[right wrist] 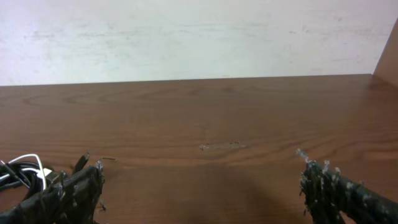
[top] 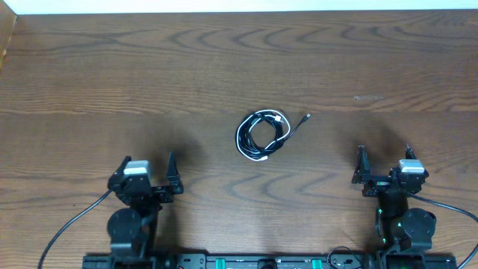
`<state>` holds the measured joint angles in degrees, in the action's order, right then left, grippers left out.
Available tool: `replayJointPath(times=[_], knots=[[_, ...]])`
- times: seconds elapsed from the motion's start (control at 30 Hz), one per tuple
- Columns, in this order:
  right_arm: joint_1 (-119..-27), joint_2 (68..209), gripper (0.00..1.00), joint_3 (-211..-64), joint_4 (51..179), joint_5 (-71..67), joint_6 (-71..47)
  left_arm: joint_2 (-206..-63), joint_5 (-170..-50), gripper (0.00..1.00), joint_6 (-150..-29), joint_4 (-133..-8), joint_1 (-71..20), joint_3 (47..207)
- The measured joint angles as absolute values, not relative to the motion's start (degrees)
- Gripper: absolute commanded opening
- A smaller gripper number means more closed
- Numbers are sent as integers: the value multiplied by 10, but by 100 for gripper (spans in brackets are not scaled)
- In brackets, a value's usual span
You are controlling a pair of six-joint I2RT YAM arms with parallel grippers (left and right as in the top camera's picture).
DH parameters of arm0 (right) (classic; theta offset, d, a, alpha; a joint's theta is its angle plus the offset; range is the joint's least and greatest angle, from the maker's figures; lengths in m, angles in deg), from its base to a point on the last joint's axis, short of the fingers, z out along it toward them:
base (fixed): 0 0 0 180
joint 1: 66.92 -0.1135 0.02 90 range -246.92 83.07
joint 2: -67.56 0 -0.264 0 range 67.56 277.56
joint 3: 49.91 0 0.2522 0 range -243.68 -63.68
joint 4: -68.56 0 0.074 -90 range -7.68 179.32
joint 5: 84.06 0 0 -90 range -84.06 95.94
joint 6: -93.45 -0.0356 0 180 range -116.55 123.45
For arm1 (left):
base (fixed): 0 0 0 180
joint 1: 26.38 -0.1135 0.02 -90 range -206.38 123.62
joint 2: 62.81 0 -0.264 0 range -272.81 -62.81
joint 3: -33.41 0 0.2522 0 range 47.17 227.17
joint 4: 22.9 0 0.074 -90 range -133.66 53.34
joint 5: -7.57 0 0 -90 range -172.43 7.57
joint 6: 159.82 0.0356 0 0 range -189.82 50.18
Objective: Untangle cables
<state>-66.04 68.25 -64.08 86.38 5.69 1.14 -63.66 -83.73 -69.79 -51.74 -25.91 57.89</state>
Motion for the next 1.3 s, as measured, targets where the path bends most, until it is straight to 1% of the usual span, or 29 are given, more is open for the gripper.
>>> replayJointPath(times=[0.1, 0.3, 0.6, 0.9, 1.17, 1.3], knots=[[-660, 682, 99, -641, 864, 57, 11, -641, -836, 98, -696, -552, -259, 630], [-660, 682, 99, -641, 864, 57, 11, -678, -836, 98, -697, -582, -259, 698], [-660, 683, 99, -641, 864, 56, 11, -826, -836, 98, -697, -643, -259, 830], [-660, 683, 99, -641, 864, 56, 11, -948, -836, 98, -693, -678, -259, 1015], [-660, 683, 99, -641, 864, 56, 11, -1029, -836, 98, -659, -718, -259, 1164], [-660, 683, 99, -641, 864, 57, 11, -1087, -836, 98, -633, -758, -259, 1239]])
